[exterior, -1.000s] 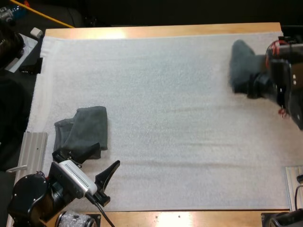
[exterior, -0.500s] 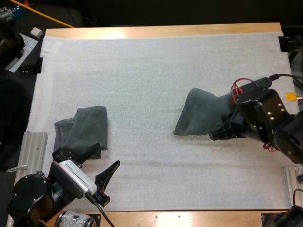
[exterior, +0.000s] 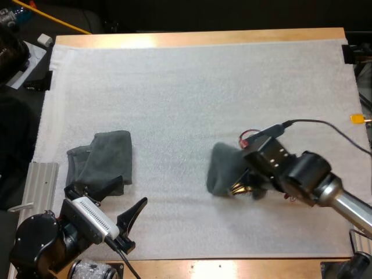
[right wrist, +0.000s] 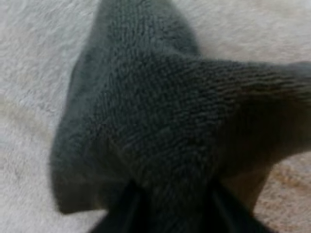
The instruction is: Pick towel from pile, fold and stack
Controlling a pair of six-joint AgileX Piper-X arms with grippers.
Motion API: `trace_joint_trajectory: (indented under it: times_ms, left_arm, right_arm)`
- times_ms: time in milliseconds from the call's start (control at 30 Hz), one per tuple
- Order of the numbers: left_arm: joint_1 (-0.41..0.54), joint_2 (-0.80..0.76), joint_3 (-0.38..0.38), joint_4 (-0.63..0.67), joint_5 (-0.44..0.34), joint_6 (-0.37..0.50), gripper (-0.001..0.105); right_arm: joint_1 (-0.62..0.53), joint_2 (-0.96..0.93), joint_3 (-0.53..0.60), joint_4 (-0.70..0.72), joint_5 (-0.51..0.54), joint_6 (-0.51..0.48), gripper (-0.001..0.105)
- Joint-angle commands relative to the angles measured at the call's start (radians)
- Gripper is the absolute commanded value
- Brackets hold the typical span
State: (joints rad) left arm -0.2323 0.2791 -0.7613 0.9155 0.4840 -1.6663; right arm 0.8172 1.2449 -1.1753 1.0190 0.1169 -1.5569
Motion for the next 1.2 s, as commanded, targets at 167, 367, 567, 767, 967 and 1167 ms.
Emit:
trace_joint_trajectory:
  times_ms: [167, 367, 567, 767, 967, 1167]
  left_arm:
    - [-0.005, 0.002, -0.006, 0.001, 0.011, -0.005, 0.061]
    - [-0.004, 0.000, -0.006, 0.003, 0.010, -0.005, 0.061]
    - [-0.004, 0.003, -0.007, 0.018, 0.013, -0.005, 0.062]
    - [-0.004, 0.004, -0.005, 0.072, 0.014, -0.005, 0.061]
    - [-0.004, 0.004, -0.002, 0.134, 0.017, -0.008, 0.061]
    - [-0.004, 0.008, 0.011, 0.154, 0.025, -0.012, 0.061]
  right_arm:
    - [0.057, 0.015, 0.020, -0.019, 0.060, 0.008, 0.066]
    - [0.047, -0.018, 0.009, 0.050, 0.147, 0.019, 0.062]
    - [0.052, -0.032, 0.016, 0.119, 0.124, 0.044, 0.058]
    - [0.049, -0.024, 0.084, 0.079, 0.106, 0.096, 0.056]
    - [-0.029, -0.014, 0.222, -0.078, 0.046, 0.132, 0.057]
    - [0.017, -0.029, 0.205, -0.065, -0.010, 0.127, 0.055]
